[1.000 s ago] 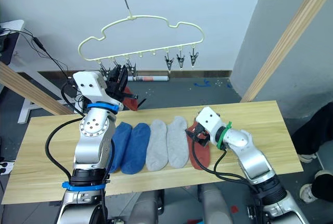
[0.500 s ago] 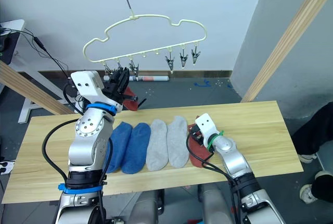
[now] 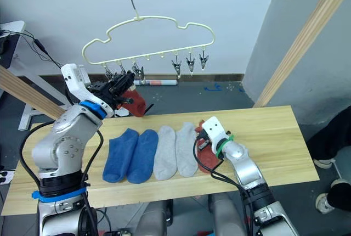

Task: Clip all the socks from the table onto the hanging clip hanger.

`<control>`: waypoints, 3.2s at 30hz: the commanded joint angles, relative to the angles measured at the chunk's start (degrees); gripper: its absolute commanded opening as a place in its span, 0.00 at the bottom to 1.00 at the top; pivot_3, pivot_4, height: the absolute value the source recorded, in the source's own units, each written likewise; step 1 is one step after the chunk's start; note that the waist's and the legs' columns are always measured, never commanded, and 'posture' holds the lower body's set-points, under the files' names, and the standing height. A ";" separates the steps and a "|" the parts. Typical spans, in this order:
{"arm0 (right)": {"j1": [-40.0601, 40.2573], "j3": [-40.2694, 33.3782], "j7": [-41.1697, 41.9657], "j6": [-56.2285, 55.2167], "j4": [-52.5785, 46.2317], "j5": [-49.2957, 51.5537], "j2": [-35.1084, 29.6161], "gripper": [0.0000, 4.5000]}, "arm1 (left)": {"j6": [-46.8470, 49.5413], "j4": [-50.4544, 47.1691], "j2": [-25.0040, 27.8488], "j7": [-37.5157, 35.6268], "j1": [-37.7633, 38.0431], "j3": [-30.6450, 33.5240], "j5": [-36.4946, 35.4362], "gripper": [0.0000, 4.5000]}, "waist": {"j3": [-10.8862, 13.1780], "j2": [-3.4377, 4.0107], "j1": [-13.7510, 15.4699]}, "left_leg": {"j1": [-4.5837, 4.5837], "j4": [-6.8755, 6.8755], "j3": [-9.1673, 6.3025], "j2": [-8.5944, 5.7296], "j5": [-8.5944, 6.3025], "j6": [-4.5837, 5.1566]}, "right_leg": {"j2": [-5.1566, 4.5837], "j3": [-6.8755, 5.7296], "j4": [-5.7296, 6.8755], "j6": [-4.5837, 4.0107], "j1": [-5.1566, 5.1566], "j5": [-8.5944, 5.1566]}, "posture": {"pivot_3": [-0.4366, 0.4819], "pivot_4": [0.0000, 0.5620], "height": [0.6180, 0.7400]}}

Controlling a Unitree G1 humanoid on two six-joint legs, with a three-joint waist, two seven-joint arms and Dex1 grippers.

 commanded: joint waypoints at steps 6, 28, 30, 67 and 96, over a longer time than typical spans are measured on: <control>-15.87 7.34 4.59 -3.50 1.14 -2.85 4.86 0.00 | 13.40 -0.35 2.48 3.17 -4.08 7.85 -16.73 0.06 | 0.00 0.00 0.05 | 0.01 -0.02 -0.04 0.01 0.00 0.00 | 0.01 -0.04 -0.02 -0.21 0.00 0.12 | 0.33 0.59 0.95; -23.22 10.71 4.91 -10.98 7.04 -8.07 9.73 0.00 | 16.72 0.55 4.18 9.06 -4.32 8.56 -25.66 0.06 | 0.00 0.00 0.21 | -0.01 -0.02 -0.01 -0.01 0.00 -0.03 | -0.09 -0.04 -0.04 -0.27 -0.01 0.16 | 0.34 0.57 0.95; -23.70 10.46 4.66 -11.46 7.07 -8.28 10.02 0.00 | 16.57 0.08 4.05 9.01 -3.90 8.42 -25.75 0.06 | 0.00 0.00 0.21 | -0.01 -0.02 -0.02 -0.01 0.01 -0.03 | -0.08 -0.05 -0.04 -0.27 -0.01 0.16 | 0.34 0.57 0.95; -5.42 0.63 18.61 7.84 -20.87 -3.32 -15.05 0.00 | 5.16 -1.90 6.75 4.62 1.06 2.01 -15.00 0.06 | 0.02 0.00 1.26 | -0.01 -0.06 0.02 -0.04 0.00 -0.03 | -0.09 -0.01 -0.07 -0.23 -0.01 0.13 | 0.34 0.62 0.95; 3.19 -2.72 8.56 7.93 -4.56 -3.30 -13.17 0.79 | 0.94 -3.06 5.57 1.83 3.71 -0.61 -10.28 0.06 | 0.04 -0.03 1.10 | 0.01 -0.09 0.08 -0.04 0.00 -0.03 | -0.07 0.09 -0.09 0.03 -0.03 -0.03 | 0.35 0.61 0.95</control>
